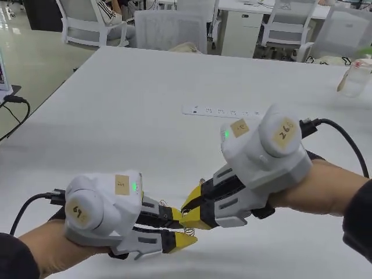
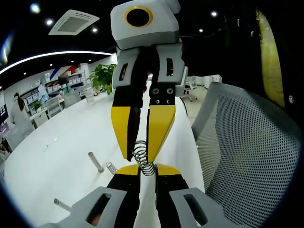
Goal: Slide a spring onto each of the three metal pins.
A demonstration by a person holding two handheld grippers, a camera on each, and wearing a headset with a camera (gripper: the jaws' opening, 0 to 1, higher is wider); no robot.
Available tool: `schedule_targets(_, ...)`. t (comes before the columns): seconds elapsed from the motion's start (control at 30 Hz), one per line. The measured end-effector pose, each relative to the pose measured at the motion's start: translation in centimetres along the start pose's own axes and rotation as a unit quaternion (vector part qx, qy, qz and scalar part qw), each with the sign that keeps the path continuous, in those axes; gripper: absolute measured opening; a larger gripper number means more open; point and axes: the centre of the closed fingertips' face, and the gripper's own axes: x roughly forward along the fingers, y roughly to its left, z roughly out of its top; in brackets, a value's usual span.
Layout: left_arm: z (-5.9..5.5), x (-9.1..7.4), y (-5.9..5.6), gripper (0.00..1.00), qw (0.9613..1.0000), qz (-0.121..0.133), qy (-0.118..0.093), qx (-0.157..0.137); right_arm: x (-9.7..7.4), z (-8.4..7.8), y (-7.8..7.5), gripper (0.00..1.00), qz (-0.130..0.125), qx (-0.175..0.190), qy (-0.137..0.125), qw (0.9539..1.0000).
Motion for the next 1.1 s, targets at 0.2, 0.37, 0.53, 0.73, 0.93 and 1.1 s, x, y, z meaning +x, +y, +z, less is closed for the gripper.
schedule_targets(0.2,0.06,0.04,-0.03,0.04,1.0000,0.000,0.000,0.001,-0.06,0.03,0.02,0.07,-0.002,0.002,-0.006,1.0000)
schedule_targets(0.37,0.02,0.07,-0.05,0.04,1.0000,-0.001,0.003,0.004,-0.16,-0.09,-0.01,0.07,-0.005,0.004,-0.008,1.0000)
schedule_targets(0.53,0.16,0.02,0.00,0.04,1.0000,0.001,0.001,0.001,-0.33,-0.02,-0.13,0.07,-0.008,0.005,-0.009,0.9999)
schedule_targets(0.73,0.20,-0.01,0.08,0.09,1.0000,0.003,0.000,0.002,-0.55,-0.01,-0.31,0.07,-0.011,0.006,-0.010,0.9999)
schedule_targets(0.93,0.23,-0.03,0.17,0.07,1.0000,0.005,-0.001,0.004,-0.60,0.03,-0.30,0.07,-0.011,0.008,-0.012,0.9998)
schedule_targets(1.1,0.22,-0.09,0.27,0.07,1.0000,0.007,-0.002,0.002,-0.65,0.19,-0.35,0.07,-0.013,0.010,-0.017,0.9997)
